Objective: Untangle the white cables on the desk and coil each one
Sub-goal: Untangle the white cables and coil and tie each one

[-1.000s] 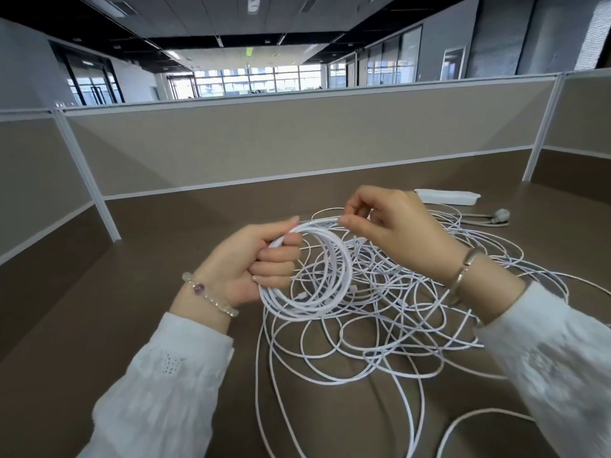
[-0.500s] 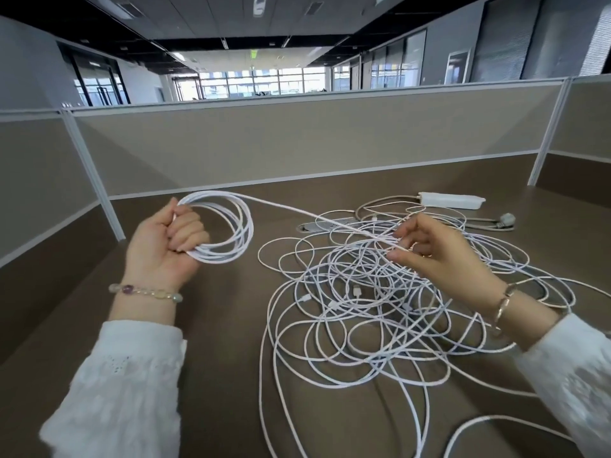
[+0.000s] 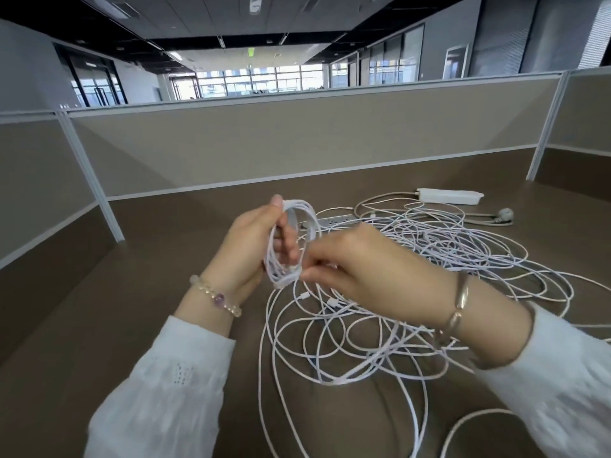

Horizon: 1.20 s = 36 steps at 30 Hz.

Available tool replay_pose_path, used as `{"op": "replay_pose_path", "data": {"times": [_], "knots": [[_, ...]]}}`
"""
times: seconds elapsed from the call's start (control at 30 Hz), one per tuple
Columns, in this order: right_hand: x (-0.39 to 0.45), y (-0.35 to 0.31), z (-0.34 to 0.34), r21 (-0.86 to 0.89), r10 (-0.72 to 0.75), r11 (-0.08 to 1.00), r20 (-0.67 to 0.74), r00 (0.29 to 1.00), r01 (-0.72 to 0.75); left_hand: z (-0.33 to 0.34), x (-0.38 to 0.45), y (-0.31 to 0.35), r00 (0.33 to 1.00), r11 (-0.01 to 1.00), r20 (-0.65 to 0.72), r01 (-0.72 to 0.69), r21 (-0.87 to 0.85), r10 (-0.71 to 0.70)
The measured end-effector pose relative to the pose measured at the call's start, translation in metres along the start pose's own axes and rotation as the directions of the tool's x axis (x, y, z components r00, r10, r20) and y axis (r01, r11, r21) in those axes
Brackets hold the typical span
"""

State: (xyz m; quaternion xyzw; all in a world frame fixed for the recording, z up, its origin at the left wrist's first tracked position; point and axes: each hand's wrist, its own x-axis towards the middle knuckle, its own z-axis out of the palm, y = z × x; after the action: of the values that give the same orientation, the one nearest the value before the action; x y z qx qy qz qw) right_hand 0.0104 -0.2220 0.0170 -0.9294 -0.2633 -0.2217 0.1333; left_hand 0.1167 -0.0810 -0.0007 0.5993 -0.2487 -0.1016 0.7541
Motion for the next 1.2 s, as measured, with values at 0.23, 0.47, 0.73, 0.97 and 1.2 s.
{"op": "replay_pose_path", "data": {"times": [0.23,0.47,0.73,0.97,1.2], "knots": [[0.009,0.015,-0.022,0.053,0.236,0.972,-0.143,0.961,-0.23,0.017,-0.017,0.005,0.926,0.96,0.279,0.209,0.186,-0.256],[-0.003,0.054,-0.018,0.644,0.504,0.682,-0.069,0.861,-0.348,-0.017,-0.009,0.014,0.725,0.848,0.562,0.525,-0.077,-0.398],[-0.025,0.087,-0.008,0.666,0.528,0.605,0.074,0.846,-0.436,-0.073,0.02,0.001,0.68,0.653,0.711,0.622,-0.432,-0.178],[-0.037,0.108,-0.003,0.594,0.632,0.679,-0.172,0.755,-0.433,-0.116,0.018,0.009,0.873,0.648,0.465,0.441,-0.621,-0.149],[-0.032,0.078,0.017,0.002,0.495,0.862,-0.222,0.84,-0.507,-0.079,0.006,0.022,0.993,0.817,0.041,0.115,-0.564,-0.111]]}}
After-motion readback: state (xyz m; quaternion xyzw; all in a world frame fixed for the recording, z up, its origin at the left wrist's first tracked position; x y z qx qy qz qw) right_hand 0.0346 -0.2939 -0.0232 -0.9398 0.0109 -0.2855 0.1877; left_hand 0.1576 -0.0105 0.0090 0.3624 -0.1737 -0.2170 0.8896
